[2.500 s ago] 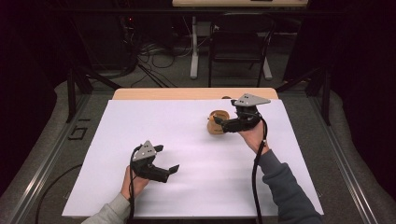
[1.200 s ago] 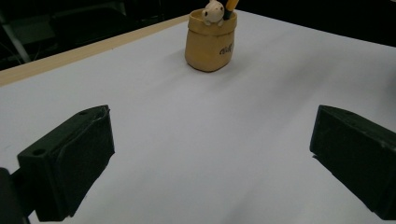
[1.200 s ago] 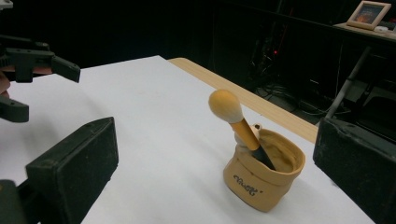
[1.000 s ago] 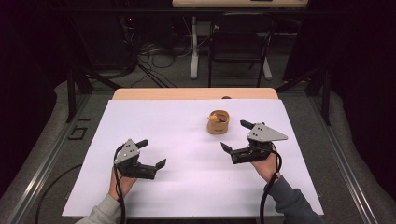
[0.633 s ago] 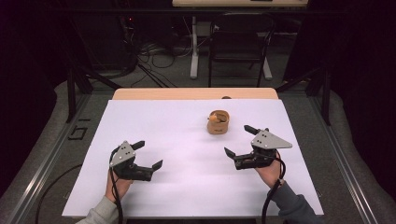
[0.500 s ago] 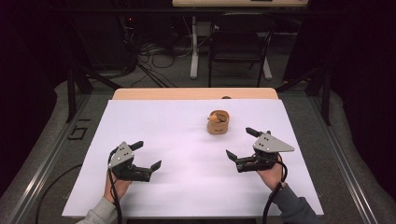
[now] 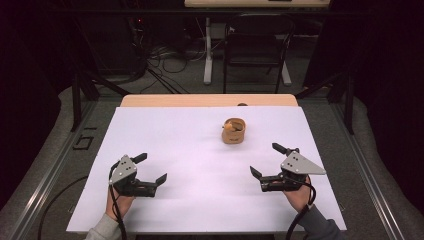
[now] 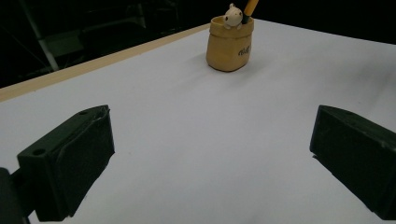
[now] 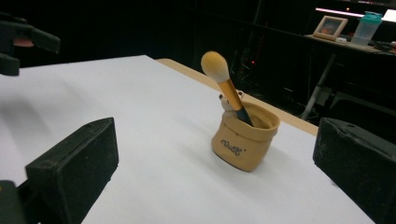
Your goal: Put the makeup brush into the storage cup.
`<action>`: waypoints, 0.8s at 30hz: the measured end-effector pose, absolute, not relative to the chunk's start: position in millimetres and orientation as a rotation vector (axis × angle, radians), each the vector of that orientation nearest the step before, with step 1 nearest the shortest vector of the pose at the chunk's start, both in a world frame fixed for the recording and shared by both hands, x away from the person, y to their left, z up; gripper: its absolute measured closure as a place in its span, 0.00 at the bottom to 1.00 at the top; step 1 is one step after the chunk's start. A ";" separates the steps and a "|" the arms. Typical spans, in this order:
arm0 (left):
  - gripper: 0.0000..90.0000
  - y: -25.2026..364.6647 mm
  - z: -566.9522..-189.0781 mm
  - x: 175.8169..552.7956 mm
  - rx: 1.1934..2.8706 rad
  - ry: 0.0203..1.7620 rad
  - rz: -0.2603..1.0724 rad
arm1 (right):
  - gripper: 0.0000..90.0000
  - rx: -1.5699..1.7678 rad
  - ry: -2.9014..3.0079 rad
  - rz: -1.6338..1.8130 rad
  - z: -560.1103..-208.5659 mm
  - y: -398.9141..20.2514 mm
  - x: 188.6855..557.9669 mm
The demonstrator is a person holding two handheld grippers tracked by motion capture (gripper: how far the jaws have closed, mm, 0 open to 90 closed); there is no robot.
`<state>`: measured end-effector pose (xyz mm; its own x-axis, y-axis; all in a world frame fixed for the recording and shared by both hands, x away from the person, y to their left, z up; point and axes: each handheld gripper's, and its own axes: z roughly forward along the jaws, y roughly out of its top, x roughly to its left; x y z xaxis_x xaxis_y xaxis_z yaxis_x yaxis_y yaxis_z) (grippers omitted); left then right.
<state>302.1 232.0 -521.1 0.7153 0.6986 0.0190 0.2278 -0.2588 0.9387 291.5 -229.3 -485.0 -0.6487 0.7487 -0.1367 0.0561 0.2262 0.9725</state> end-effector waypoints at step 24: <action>0.00 238.4 -532.0 291.7 1.842 0.756 0.496 | 0.00 0.779 1.911 1.424 -508.1 -242.2 273.3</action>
<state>291.7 238.4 -532.0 0.7160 0.6980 -0.0092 0.2693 -0.2640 0.9262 273.3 -242.2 -508.1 -0.6312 0.7641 -0.1333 0.0910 0.2437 0.9656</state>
